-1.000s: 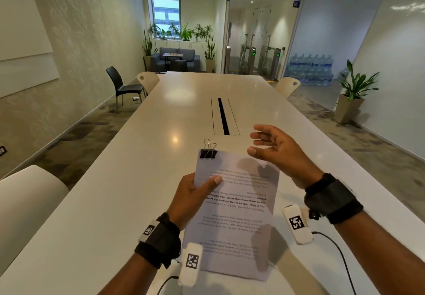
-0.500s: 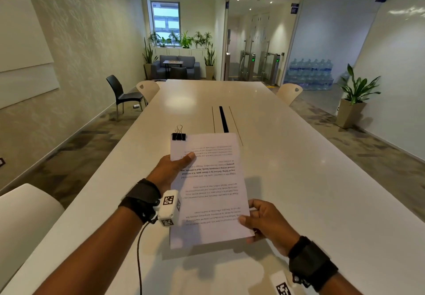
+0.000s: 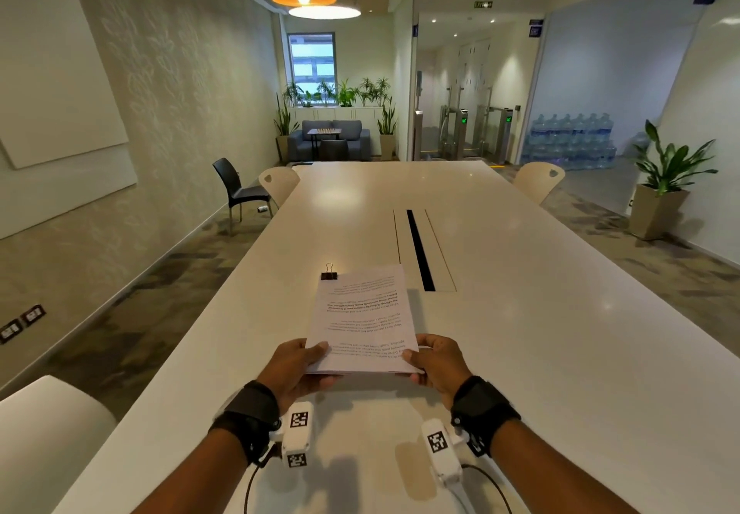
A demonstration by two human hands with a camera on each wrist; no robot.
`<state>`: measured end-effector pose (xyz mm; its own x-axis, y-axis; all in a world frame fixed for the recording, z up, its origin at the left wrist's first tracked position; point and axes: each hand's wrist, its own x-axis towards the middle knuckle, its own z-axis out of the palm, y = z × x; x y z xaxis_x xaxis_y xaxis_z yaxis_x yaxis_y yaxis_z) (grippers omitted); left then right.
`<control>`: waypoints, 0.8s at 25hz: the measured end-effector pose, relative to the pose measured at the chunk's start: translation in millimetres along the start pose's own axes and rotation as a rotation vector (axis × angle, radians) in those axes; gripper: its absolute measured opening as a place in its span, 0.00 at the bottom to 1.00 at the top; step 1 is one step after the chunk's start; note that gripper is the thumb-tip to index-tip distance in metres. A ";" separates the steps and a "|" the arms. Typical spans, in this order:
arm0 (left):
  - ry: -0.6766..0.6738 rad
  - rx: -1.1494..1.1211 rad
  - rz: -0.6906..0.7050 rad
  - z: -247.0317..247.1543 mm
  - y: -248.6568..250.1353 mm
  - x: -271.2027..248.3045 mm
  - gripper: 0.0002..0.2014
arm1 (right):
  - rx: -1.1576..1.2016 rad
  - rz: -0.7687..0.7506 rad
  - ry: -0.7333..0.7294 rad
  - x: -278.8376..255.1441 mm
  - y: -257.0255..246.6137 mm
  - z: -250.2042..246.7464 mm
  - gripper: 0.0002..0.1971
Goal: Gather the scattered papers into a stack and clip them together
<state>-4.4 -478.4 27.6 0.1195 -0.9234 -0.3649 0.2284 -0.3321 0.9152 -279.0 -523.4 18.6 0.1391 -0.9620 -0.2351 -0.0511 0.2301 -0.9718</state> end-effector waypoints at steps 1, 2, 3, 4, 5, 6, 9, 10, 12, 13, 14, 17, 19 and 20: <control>0.010 -0.018 -0.001 -2.9 -4.6 9.8 0.12 | -0.010 0.013 0.010 17.0 3.1 2.7 0.10; 0.026 -0.003 0.009 -6.2 -6.7 22.2 0.14 | -0.025 0.021 0.012 35.5 6.6 5.8 0.09; 0.047 0.025 0.020 -7.3 -8.1 32.2 0.16 | -0.046 0.032 0.016 51.8 11.7 7.4 0.08; 0.072 0.049 0.029 -7.9 -10.5 42.2 0.17 | -0.065 0.047 0.021 64.6 16.0 8.0 0.07; 0.101 0.048 0.026 -7.1 -11.5 52.1 0.18 | -0.073 0.062 0.029 77.7 19.5 8.5 0.07; 0.127 0.040 0.017 -5.6 -14.1 59.7 0.18 | -0.088 0.076 0.040 86.1 22.4 8.4 0.08; 0.179 0.034 0.019 -2.5 -20.3 83.3 0.18 | -0.184 0.078 0.054 103.7 25.4 5.4 0.11; 0.199 0.035 0.029 -3.3 -24.0 90.3 0.19 | -0.224 0.065 0.042 106.8 25.6 4.0 0.11; 0.221 0.045 0.032 -3.2 -32.0 100.6 0.20 | -0.304 0.041 0.018 109.7 25.8 1.7 0.16; 0.230 0.043 0.037 -3.1 -34.6 104.7 0.20 | -0.333 0.022 0.012 111.5 26.0 1.6 0.20; 0.239 0.036 0.047 -2.9 -35.5 107.7 0.20 | -0.368 0.011 0.001 111.1 23.3 2.5 0.23; 0.252 0.038 0.051 -2.3 -34.6 110.3 0.19 | -0.448 -0.026 -0.034 110.1 17.5 5.8 0.26; 0.234 0.056 0.058 -2.8 -32.4 108.6 0.18 | -0.525 -0.046 -0.034 111.0 14.7 7.9 0.26; 0.233 0.053 0.057 -3.0 -32.0 109.3 0.18 | -0.577 -0.050 -0.026 109.6 12.3 9.4 0.25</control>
<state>4.3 -568.2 -42.0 0.3518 -0.8736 -0.3363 0.1643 -0.2960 0.9409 -255.1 -624.6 -19.3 0.1792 -0.9639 -0.1969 -0.5737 0.0602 -0.8168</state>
